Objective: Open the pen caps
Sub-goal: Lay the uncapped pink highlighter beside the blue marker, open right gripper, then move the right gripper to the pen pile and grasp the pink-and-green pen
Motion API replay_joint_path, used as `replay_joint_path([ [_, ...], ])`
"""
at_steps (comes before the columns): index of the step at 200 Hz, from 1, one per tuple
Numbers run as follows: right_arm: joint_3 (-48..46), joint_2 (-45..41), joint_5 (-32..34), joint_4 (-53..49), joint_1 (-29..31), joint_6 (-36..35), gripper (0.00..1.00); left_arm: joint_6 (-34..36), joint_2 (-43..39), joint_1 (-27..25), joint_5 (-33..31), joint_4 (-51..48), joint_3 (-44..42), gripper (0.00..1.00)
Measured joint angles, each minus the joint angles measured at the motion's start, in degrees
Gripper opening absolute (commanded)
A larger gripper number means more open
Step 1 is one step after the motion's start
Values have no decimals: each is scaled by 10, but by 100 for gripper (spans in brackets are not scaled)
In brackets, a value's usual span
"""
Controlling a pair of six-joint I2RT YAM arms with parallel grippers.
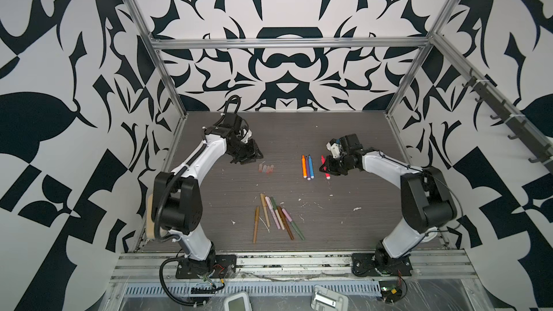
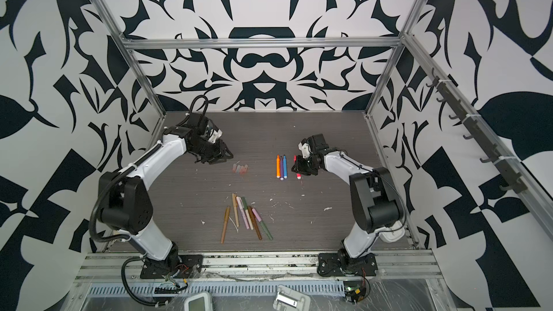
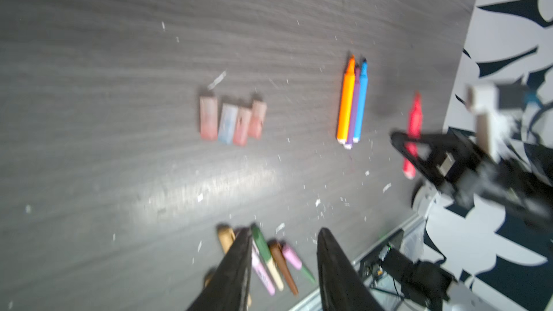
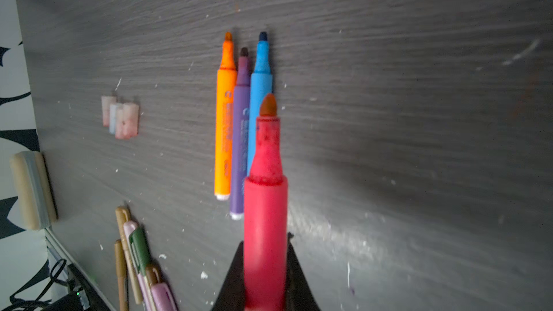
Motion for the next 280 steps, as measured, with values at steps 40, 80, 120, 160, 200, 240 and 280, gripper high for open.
replay_joint_path([
  [40,10,74,-17,61,-5,2,0,17,-149,0,-3,-35,-71,41],
  [80,30,97,-24,82,-5,3,0,10,-309,0,-47,-60,-147,42],
  [120,36,102,-28,89,-5,3,14,-3,-403,-2,-85,-59,-222,45],
  [160,36,104,-30,92,-5,5,29,-11,-416,-2,-105,-42,-231,45],
  [200,36,104,-34,100,-5,9,34,-13,-406,-2,-108,-38,-231,45],
  [240,36,104,-34,101,-5,9,34,-14,-406,-2,-110,-34,-231,45],
  [280,23,96,-28,119,-5,12,38,-16,-406,-2,-112,-34,-231,44],
])
